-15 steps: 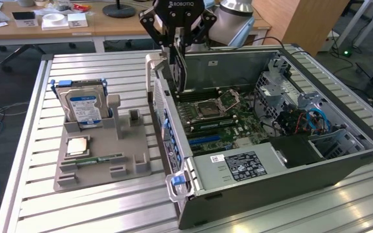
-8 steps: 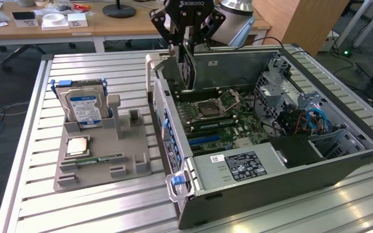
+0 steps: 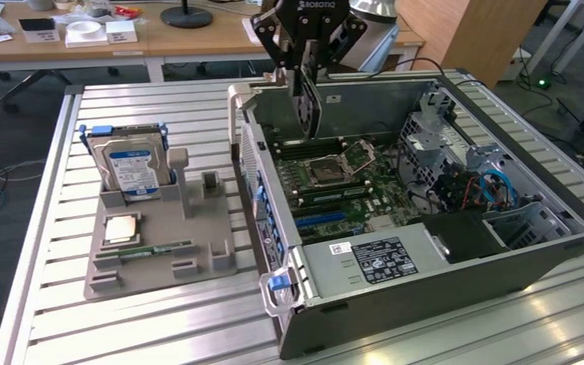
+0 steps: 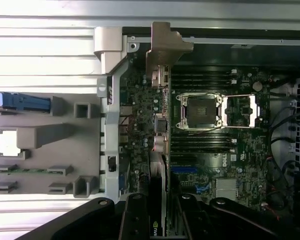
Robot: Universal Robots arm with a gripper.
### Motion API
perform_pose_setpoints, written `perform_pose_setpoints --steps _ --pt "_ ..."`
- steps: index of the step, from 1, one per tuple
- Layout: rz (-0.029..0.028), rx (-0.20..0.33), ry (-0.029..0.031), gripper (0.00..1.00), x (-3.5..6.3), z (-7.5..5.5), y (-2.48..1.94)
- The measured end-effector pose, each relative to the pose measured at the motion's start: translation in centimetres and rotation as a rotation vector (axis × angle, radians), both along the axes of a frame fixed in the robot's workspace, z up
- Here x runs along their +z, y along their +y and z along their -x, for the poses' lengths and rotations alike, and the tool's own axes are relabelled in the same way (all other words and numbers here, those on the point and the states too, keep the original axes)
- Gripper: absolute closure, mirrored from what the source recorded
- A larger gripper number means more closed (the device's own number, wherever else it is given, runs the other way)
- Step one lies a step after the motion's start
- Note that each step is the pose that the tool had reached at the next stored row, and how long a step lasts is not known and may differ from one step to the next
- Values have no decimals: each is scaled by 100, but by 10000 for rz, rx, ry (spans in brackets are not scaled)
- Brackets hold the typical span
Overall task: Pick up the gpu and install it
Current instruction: 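Pick up the gpu and move the gpu toward the slot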
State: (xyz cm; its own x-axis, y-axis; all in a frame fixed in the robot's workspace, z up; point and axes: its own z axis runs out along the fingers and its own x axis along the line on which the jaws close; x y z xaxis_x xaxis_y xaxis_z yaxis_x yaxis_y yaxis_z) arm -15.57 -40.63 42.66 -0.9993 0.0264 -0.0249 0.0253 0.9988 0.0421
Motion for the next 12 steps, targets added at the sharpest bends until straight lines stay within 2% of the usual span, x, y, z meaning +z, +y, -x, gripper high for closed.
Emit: perform_pose_setpoints --steps 12 --pt "-6 36 0 74 0 -295 56"
